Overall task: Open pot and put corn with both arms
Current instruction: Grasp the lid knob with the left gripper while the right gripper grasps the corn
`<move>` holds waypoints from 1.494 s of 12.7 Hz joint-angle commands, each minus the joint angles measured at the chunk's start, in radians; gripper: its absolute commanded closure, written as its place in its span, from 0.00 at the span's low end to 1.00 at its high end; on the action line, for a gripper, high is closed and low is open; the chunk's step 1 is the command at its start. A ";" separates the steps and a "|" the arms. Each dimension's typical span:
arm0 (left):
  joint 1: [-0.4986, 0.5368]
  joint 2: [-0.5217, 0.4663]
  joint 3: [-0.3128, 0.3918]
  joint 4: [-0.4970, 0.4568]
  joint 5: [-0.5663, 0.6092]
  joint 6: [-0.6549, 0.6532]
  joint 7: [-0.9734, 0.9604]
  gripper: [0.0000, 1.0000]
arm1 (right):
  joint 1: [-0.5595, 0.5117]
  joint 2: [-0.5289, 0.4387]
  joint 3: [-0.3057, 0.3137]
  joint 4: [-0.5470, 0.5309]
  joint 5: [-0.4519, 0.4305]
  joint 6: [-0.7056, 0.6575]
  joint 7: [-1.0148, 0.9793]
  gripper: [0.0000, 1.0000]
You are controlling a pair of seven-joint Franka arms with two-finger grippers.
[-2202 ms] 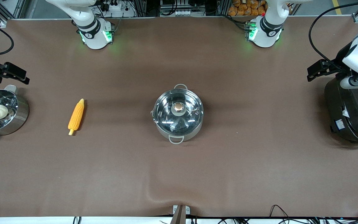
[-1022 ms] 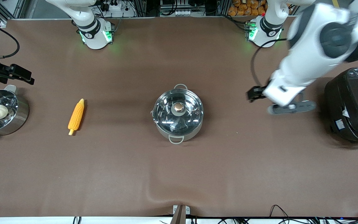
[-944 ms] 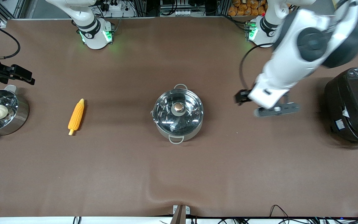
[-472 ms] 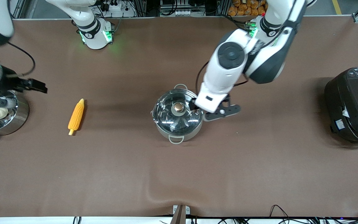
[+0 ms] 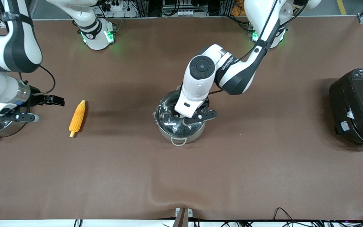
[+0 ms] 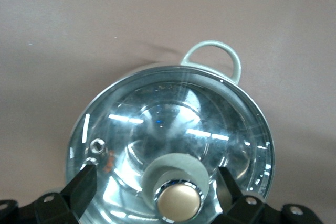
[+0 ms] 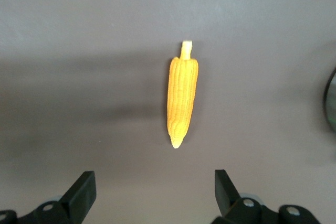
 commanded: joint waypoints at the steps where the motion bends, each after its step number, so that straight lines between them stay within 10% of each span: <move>1: -0.034 0.036 0.019 0.036 -0.012 0.013 -0.019 0.01 | -0.035 0.073 0.002 -0.007 -0.011 0.032 0.016 0.00; 10: -0.062 0.050 0.018 0.017 -0.004 0.007 -0.031 0.25 | -0.100 0.240 0.000 -0.154 -0.009 0.394 0.007 0.00; 19: -0.059 0.051 0.018 0.017 -0.002 0.007 -0.028 0.36 | -0.074 0.329 0.003 -0.156 0.009 0.460 0.010 0.00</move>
